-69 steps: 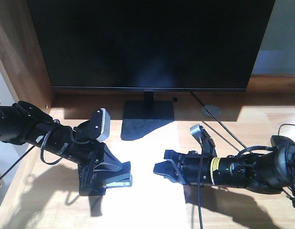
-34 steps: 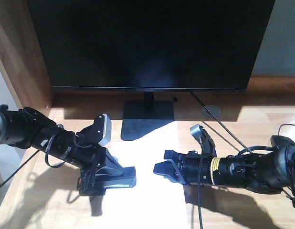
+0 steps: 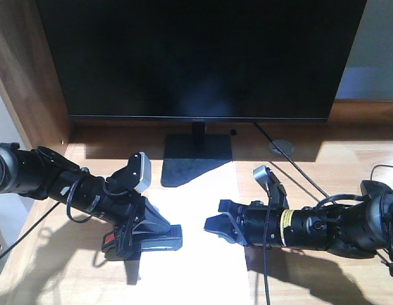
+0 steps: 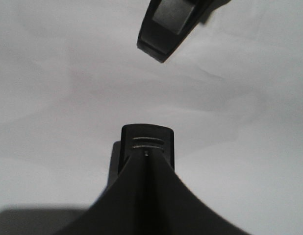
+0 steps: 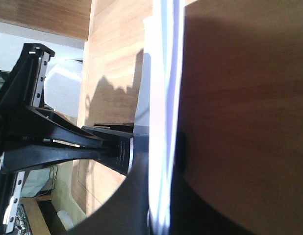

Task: Grab stapler and paper to desk for stapling
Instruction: 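Open the left gripper to release the stapler and the right gripper from the paper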

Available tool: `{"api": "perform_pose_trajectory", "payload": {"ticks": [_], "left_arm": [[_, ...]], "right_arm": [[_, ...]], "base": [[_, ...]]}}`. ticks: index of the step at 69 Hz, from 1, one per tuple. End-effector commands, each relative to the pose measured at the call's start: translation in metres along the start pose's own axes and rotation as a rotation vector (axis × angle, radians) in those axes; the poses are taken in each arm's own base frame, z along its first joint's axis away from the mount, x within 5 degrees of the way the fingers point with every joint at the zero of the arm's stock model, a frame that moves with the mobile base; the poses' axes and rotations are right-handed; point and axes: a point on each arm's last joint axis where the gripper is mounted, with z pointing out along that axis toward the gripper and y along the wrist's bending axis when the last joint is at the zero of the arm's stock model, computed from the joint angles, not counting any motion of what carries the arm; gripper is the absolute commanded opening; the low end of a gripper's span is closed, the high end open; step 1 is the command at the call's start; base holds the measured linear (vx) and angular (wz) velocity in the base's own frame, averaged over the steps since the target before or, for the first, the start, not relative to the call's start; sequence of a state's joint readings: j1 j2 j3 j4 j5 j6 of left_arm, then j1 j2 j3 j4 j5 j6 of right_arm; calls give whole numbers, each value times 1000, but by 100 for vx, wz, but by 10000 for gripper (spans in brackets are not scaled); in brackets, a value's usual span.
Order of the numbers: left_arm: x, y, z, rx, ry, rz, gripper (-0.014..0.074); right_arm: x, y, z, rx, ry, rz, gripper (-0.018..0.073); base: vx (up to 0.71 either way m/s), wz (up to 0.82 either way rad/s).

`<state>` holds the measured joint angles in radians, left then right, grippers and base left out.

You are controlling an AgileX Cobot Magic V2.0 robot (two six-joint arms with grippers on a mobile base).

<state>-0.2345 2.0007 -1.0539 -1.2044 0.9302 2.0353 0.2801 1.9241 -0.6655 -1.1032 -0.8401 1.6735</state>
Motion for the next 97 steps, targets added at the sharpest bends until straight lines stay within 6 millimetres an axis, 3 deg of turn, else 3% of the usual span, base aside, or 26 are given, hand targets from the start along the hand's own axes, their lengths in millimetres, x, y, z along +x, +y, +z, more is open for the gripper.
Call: {"api": "perform_pose_trajectory", "payload": {"ticks": [1, 24, 55, 75, 86, 97], "left_arm": [[1, 1, -3, -27, 64, 60, -6], [-6, -1, -7, -30, 30, 52, -6], [-57, -21, -53, -143, -57, 190, -6], [-67, -27, -63, -168, -71, 222, -6], [-67, -27, -63, -167, -70, 222, -6], [-67, -27, -63, -168, -71, 222, -6]], "right_arm": [[-7, 18, -5, -98, -33, -39, -3], [-7, 18, -5, -98, -33, -39, -3], [-7, 18, -5, -98, -31, -40, -3], [-8, 18, -5, -98, -34, -31, 13], [-8, 18, -5, -98, -35, -31, 80], [-8, 18, -5, -98, -36, -40, 271]], "base": [[0, 0], [0, 0], [0, 0], [0, 0], [0, 0], [0, 0]]}}
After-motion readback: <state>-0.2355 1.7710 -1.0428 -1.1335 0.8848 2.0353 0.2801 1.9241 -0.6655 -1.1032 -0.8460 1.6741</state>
